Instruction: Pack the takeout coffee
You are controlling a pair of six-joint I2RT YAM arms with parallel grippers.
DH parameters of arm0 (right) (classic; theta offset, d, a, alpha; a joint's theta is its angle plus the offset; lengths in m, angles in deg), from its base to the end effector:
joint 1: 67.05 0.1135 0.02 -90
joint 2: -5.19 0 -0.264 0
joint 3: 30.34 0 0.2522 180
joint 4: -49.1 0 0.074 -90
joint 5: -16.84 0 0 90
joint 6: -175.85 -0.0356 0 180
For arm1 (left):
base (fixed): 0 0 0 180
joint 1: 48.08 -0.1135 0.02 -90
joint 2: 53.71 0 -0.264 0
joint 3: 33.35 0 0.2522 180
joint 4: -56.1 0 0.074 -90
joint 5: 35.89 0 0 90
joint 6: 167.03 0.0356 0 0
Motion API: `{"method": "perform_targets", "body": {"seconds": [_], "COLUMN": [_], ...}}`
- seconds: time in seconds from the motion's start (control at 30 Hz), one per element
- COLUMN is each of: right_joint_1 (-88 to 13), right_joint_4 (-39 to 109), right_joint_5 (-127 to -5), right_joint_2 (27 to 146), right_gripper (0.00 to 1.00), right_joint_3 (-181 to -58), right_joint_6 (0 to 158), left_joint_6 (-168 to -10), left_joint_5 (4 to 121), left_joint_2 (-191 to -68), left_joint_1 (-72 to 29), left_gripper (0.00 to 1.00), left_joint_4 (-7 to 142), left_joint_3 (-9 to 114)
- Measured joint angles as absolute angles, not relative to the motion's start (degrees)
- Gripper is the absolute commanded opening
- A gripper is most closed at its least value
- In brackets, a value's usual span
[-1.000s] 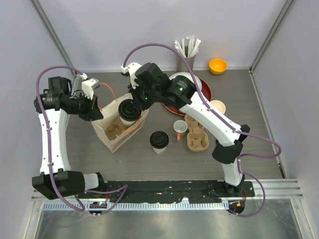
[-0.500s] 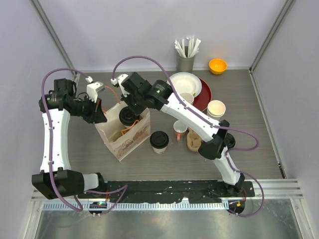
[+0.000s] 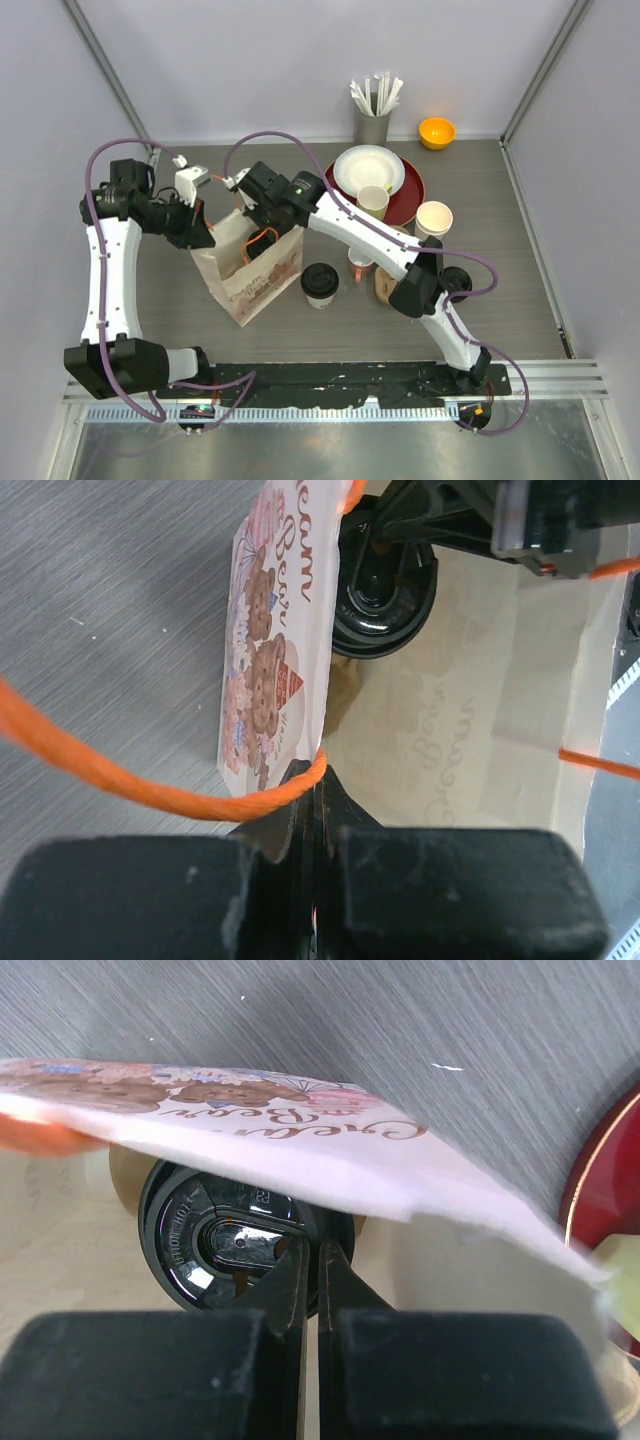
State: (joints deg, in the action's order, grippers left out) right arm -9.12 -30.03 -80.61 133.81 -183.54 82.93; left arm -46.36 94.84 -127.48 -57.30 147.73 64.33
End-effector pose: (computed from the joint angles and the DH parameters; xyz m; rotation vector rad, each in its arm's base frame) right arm 0.2575 0.4022 0.3356 -1.1224 2.2698 0.2676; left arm 0.2160 0.0115 0.3758 0.6339 2.3816 -0.6926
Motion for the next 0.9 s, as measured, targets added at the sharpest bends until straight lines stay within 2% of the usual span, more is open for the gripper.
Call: {"method": "perform_targets", "body": {"seconds": [0.57, 0.9], "right_joint_1": [-10.73, -10.86], "right_joint_4": [-25.00, -23.10], "right_joint_5": [-79.05, -79.36], "right_joint_2": [134.12, 133.44], "right_gripper": [0.01, 0.33], "right_joint_3": [-176.85, -175.23], "right_joint_6": [82.28, 82.08], "left_joint_6": [-46.55, -46.55], "left_joint_5": [94.38, 94.23], "left_joint_2": [-127.48, -127.48], "left_joint_1": [-57.30, -57.30], "left_gripper": [0.00, 0.00], "left_joint_4": [147.46, 147.09], "left_joint_3": [63.72, 63.72]}}
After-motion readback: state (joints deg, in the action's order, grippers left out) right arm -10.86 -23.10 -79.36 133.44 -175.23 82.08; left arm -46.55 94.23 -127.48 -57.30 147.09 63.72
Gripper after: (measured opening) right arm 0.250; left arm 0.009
